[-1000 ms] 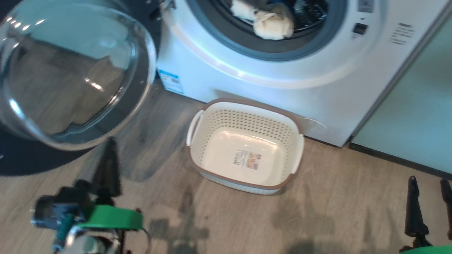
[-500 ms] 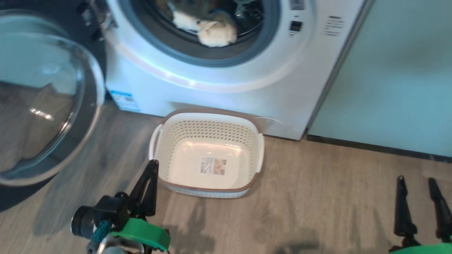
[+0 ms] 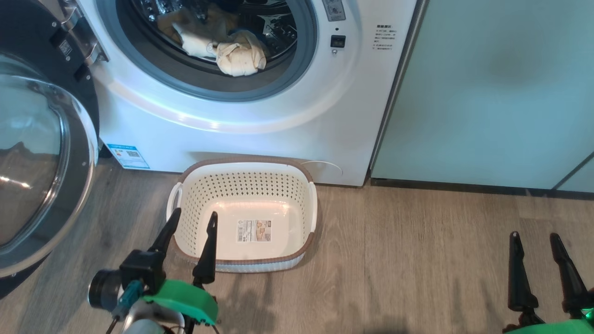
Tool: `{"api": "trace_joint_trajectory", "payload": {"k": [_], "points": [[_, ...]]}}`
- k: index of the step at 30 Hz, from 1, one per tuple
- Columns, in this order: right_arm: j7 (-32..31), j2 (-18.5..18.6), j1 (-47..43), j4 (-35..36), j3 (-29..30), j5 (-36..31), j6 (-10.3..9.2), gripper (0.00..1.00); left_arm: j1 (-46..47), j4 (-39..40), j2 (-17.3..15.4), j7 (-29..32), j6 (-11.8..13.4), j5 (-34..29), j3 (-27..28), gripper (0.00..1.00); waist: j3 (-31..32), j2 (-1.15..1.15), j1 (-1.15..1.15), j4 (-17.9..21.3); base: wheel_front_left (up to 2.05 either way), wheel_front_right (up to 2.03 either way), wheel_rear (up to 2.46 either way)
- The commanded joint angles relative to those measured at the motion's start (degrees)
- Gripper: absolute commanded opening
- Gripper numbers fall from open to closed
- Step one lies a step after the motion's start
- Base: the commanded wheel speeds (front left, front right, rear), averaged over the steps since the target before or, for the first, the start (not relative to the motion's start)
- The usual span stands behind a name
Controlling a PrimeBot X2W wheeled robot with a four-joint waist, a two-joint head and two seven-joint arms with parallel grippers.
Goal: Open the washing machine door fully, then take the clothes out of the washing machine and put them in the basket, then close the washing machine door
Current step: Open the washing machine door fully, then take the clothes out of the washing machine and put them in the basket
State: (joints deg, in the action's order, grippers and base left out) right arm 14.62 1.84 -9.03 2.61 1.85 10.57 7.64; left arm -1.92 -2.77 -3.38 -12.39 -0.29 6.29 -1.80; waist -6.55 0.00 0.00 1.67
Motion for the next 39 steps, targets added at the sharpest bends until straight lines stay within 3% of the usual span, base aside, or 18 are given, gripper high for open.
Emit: {"api": "trace_joint_trajectory", "payload": {"k": [1,39], "points": [[0.38,1.04,1.75,2.04,-1.20,0.06,-0.15,1.00,2.23,1.85,-1.12,0.15,0.52,0.39,2.48,1.00,-0.08,0.00,0.00,0.14,0.00,0.00,0.00],[0.38,1.04,1.62,1.64,-0.70,0.98,-0.15,1.00,2.71,1.06,-2.45,-1.07,2.06,0.73,0.93,1.00,0.67,0.00,0.00,0.33,0.07,-0.07,0.00]]}}
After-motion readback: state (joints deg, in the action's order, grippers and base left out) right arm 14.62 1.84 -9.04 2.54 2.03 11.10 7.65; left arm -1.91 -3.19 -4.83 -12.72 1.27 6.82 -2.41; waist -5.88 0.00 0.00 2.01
